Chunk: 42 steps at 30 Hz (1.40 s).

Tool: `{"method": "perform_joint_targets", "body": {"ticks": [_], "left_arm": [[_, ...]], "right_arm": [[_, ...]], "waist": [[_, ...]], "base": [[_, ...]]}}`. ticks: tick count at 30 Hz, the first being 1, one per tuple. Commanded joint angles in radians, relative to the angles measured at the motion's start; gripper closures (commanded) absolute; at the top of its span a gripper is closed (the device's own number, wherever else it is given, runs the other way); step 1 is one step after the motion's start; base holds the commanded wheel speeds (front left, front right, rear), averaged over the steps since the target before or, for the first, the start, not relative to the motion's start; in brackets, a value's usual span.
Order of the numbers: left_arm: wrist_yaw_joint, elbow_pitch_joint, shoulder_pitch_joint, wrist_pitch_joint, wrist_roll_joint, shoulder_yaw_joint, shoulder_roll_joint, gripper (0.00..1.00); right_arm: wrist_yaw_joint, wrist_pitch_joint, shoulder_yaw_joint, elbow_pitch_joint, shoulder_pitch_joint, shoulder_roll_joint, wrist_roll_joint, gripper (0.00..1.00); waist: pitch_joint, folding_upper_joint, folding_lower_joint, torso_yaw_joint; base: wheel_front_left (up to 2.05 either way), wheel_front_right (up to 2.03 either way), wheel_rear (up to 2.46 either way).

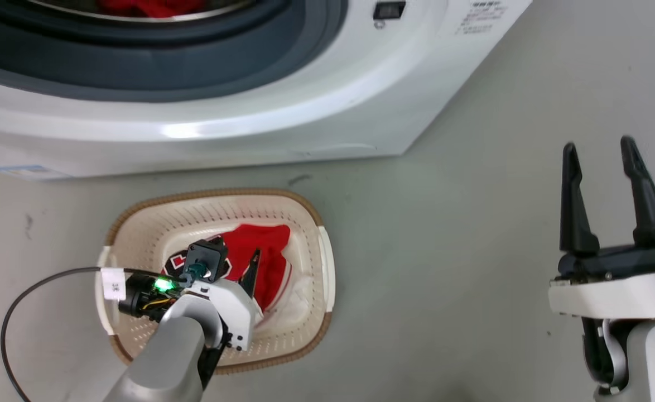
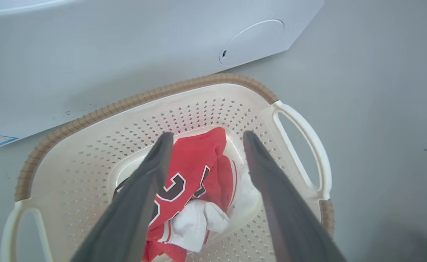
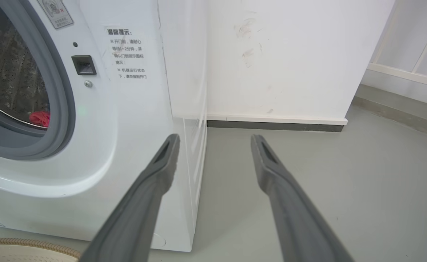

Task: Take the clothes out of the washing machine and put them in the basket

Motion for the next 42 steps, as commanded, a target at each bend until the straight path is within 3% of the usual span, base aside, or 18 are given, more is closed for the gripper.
{"method": "perform_joint_targets", "body": {"ticks": [1, 16, 29, 36, 42], "left_arm": [[0.009, -0.030, 0.022, -0.002, 0.007, 0.016, -0.003, 0.00], [0.054, -0.407, 0.273, -0.002, 0.104, 0.232, -0.045, 0.00], [0.087, -0.757, 0.401, -0.002, 0.204, 0.443, -0.121, 0.00], [0.076, -0.764, 0.391, -0.002, 0.222, 0.496, -0.134, 0.00], [0.060, -0.688, 0.278, -0.003, 0.237, 0.541, -0.131, 0.00]], "right_arm": [[-0.001, -0.002, -0.003, 0.005, 0.017, 0.001, -0.009, 0.00], [-0.001, -0.002, -0.004, 0.031, 0.124, 0.001, -0.036, 0.00], [-0.001, -0.002, 0.010, 0.032, 0.161, 0.001, -0.031, 0.00], [-0.001, -0.002, 0.012, 0.034, 0.165, 0.001, -0.023, 0.00], [-0.001, -0.002, 0.019, 0.026, 0.131, 0.001, -0.014, 0.00]], "waist": [[-0.053, 0.0000, 0.0001, 0.027], [-0.243, 0.0000, 0.0001, 0.077], [-0.309, 0.0000, 0.0001, 0.079], [-0.318, 0.0000, 0.0001, 0.069], [-0.281, 0.0000, 0.0001, 0.044]], "base": [[0.00, 0.00, 0.00], [0.00, 0.00, 0.00], [0.00, 0.00, 0.00], [0.00, 0.00, 0.00], [0.00, 0.00, 0.00]]}}
